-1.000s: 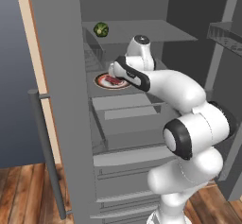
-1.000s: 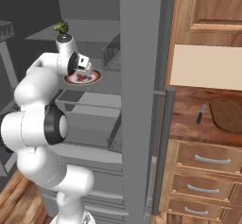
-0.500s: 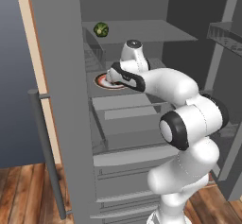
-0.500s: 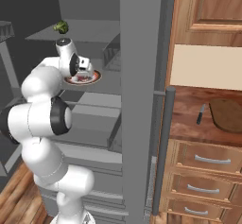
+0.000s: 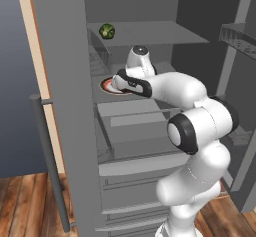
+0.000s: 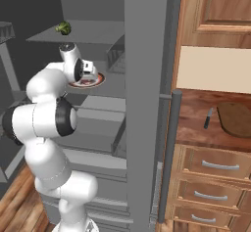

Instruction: Retrieve the steak from the fridge and place it on the cutting board.

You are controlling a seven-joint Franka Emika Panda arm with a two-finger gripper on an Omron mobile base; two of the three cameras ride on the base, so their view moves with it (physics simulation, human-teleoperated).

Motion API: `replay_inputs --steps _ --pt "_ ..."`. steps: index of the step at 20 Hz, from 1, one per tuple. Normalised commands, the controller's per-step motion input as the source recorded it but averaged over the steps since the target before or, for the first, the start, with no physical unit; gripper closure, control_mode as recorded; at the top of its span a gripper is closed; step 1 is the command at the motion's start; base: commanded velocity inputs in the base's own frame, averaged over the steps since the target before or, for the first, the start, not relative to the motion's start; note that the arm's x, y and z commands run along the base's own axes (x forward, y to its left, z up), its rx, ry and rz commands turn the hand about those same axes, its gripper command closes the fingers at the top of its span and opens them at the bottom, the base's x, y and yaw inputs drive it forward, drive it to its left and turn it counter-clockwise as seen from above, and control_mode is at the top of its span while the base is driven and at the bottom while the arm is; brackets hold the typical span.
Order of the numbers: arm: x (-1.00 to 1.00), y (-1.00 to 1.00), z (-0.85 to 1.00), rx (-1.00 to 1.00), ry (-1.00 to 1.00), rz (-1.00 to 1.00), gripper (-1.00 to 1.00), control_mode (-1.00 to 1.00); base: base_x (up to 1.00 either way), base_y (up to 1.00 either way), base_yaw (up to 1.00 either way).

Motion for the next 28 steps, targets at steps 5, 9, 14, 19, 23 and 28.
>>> replay_inputs --steps 5,9,14,19,23,28 --pt "0.34 0.0 -0.03 0.0 -0.04 0.0 -1.0 -1.0 0.0 0.0 0.0" --pt "0.33 0.0 -0.1 0.0 0.0 0.0 -1.0 -1.0 0.0 0.0 0.0" --pt "0.33 0.05 -0.11 0.0 0.0 0.0 -1.0 -1.0 0.0 0.0 0.0" --pt "0.24 0.12 -0.09 0.0 0.0 0.0 -1.0 -1.0 0.0 0.0 0.0" --pt "0.05 0.11 -0.19 0.0 0.0 0.0 -1.0 -1.0 0.0 0.0 0.0" --pt "0.04 0.0 -0.18 0.0 0.0 0.0 -1.0 -1.0 0.0 0.0 0.0"
